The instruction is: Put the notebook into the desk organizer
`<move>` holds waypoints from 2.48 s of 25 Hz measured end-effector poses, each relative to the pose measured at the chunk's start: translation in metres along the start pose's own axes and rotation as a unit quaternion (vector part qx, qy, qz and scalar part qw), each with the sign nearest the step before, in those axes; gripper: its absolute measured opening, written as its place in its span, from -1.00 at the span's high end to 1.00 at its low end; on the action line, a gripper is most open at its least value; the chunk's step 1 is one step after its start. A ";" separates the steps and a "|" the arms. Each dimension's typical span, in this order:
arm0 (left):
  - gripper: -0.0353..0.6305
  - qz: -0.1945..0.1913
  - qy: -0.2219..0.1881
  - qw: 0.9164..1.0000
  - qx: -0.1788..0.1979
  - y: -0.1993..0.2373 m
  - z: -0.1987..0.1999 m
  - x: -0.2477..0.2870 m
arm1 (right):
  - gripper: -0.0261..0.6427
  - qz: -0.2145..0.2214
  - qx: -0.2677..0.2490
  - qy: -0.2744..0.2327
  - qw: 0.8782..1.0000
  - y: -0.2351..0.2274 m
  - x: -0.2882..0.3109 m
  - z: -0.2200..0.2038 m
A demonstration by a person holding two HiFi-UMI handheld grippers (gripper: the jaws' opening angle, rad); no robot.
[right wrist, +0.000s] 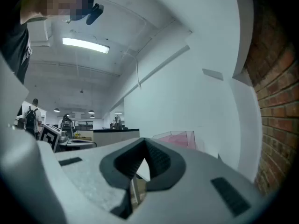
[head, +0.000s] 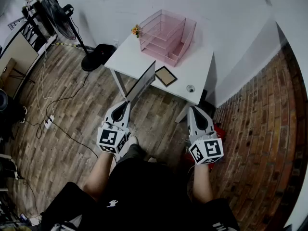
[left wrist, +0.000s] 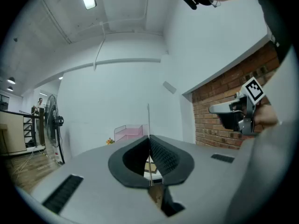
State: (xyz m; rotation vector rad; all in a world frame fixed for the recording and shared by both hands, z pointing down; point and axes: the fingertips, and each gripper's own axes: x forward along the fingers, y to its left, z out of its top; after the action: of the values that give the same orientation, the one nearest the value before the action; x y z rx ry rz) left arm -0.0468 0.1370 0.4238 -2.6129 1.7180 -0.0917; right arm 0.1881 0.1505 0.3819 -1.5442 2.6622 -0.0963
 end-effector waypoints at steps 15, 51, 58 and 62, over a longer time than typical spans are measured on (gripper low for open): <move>0.87 -0.003 -0.001 1.000 0.005 -0.006 0.009 0.008 | 0.91 0.011 0.021 0.004 1.000 -0.004 -0.001 -0.008; 0.87 -0.093 0.036 0.990 -0.096 0.122 -0.035 0.145 | 0.91 -0.053 0.017 0.061 0.997 -0.009 0.160 -0.038; 0.87 -0.130 0.044 0.983 -0.124 0.145 -0.049 0.169 | 0.91 -0.085 0.008 0.065 0.994 -0.005 0.185 -0.037; 0.87 -0.144 0.049 0.977 -0.146 0.154 -0.058 0.184 | 0.91 -0.095 0.005 0.068 0.993 -0.002 0.196 -0.040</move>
State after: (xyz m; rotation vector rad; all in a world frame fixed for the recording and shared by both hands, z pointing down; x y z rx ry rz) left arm -0.1186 -0.0915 0.4825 -3.1098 1.4621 0.0345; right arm 0.0894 -0.0192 0.4170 -1.8490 2.5992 -0.2319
